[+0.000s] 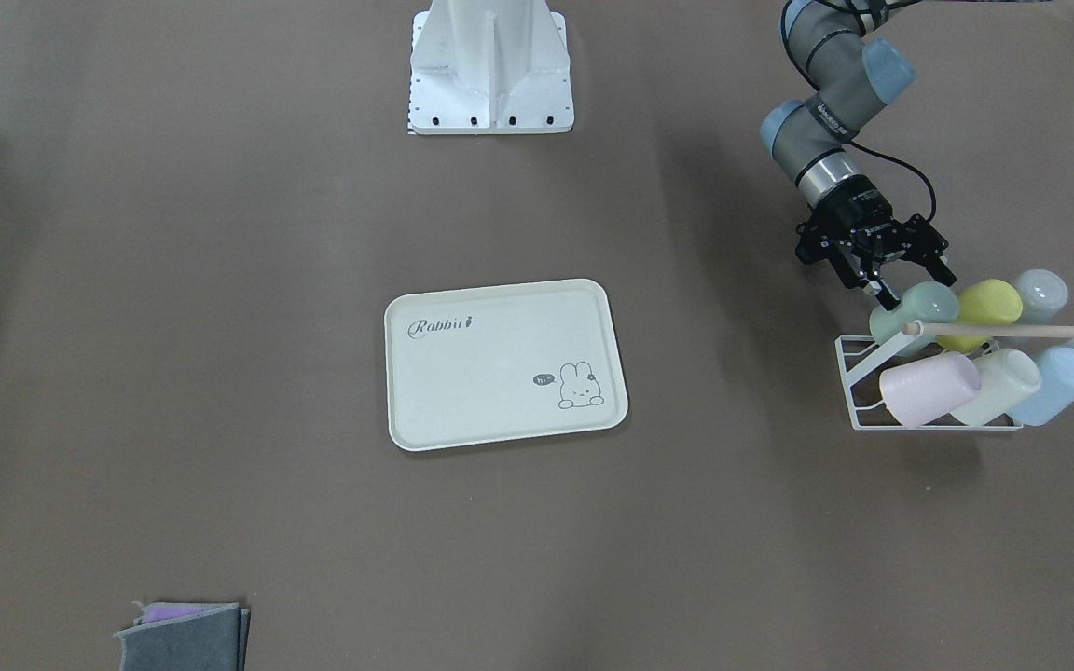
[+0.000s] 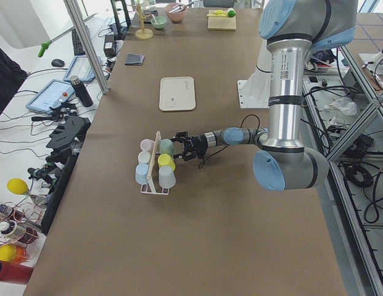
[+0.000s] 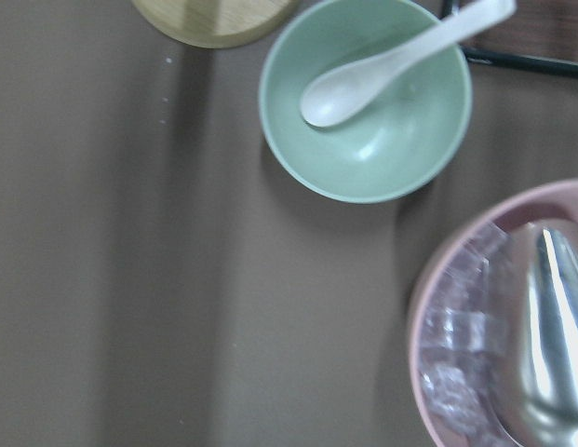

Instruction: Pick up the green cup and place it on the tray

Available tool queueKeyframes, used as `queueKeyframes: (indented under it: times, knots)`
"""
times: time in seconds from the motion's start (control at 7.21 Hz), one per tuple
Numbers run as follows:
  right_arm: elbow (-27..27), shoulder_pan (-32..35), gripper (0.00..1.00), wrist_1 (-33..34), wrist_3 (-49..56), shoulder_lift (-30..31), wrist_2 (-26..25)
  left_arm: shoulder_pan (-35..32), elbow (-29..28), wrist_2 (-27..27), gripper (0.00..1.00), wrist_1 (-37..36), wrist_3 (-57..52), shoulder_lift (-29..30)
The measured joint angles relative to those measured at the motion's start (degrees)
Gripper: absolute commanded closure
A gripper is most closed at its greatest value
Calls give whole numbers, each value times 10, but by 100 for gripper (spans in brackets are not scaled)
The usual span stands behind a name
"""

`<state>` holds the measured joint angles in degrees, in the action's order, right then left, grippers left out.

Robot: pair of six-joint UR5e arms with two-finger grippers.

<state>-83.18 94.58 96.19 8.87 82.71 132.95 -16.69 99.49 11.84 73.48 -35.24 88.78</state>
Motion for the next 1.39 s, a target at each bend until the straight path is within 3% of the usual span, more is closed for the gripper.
queueKeyframes:
  times: [0.56, 0.69, 0.97, 1.39]
  knots:
    - [-34, 9, 0, 32, 1, 33, -29, -3, -12, 0, 5, 0, 0, 11]
    - [-37, 8, 0, 31, 0, 33, -43, -3, -12, 0, 14, 1, 0, 11]
    - [-69, 0, 0, 39, -1, 41, -57, -3, -10, 0, 51, 4, -2, 12]
    - [-121, -27, 0, 64, -6, 65, -45, -5, -12, 21, 72, 71, -72, 12]
